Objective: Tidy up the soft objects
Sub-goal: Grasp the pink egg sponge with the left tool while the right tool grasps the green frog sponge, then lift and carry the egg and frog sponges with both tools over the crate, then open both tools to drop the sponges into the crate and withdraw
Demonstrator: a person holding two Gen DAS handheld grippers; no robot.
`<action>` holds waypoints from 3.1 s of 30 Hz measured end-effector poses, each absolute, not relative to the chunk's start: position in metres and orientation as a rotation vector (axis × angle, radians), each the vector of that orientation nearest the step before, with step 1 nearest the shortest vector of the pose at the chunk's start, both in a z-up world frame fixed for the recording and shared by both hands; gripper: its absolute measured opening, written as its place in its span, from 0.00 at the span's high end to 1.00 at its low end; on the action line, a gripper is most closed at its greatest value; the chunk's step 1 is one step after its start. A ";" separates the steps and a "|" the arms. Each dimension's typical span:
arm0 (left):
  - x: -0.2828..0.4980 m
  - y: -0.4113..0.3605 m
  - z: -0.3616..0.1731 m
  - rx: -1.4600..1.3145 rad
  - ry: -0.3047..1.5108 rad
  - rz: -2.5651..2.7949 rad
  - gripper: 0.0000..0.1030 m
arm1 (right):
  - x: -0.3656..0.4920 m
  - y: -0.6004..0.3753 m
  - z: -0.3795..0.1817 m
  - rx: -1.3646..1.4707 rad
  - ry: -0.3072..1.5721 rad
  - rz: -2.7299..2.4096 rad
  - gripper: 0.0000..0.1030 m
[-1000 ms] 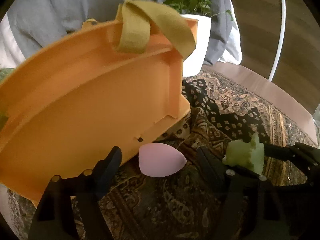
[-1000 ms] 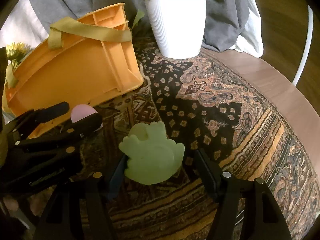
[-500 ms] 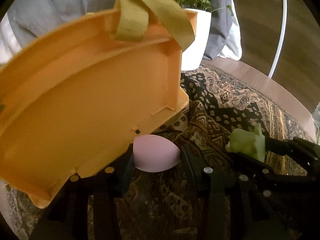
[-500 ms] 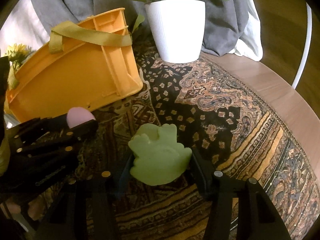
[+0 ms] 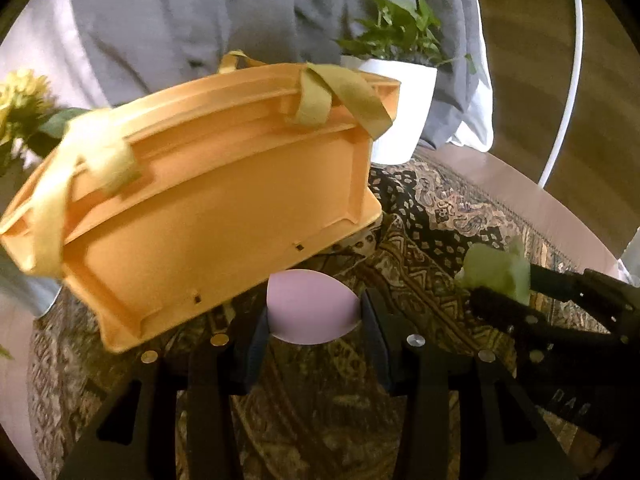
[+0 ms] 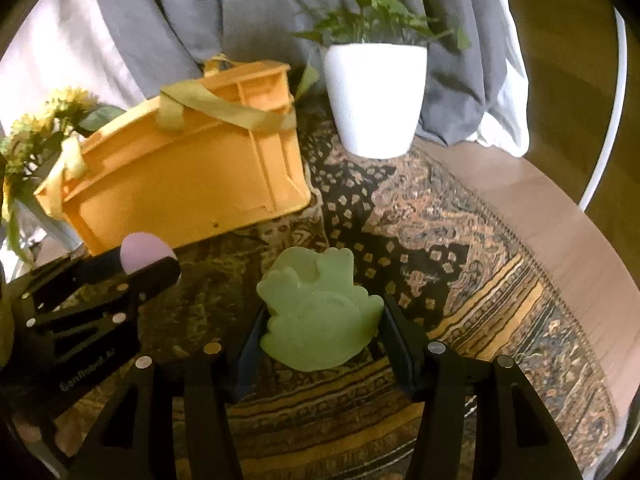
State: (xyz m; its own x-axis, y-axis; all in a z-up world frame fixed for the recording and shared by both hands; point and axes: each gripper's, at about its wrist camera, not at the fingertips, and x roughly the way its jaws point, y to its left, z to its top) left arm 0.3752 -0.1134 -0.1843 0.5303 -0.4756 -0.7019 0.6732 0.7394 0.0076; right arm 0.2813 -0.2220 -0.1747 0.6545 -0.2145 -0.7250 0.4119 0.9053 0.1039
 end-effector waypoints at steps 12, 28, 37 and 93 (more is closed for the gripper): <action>0.335 -0.082 -0.146 0.218 0.687 -0.555 0.57 | 0.265 -0.210 -0.135 0.202 0.731 -0.242 0.46; 0.302 -0.057 -0.085 0.146 0.586 -0.391 0.57 | 0.271 -0.201 -0.075 0.136 0.650 -0.085 0.46; 0.298 -0.054 -0.049 0.138 0.495 -0.340 0.57 | 0.277 -0.200 -0.045 0.118 0.571 -0.031 0.46; 0.497 -0.078 -0.059 0.157 0.507 -0.272 0.57 | 0.487 -0.220 -0.062 0.077 0.597 0.016 0.46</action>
State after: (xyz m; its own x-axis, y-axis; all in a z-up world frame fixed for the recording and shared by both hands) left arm 0.4971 -0.0781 -0.0587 0.8396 -0.2172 -0.4980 0.2946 0.9522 0.0813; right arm 0.4868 -0.2197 -0.0617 0.8267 0.0370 -0.5614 0.0076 0.9970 0.0770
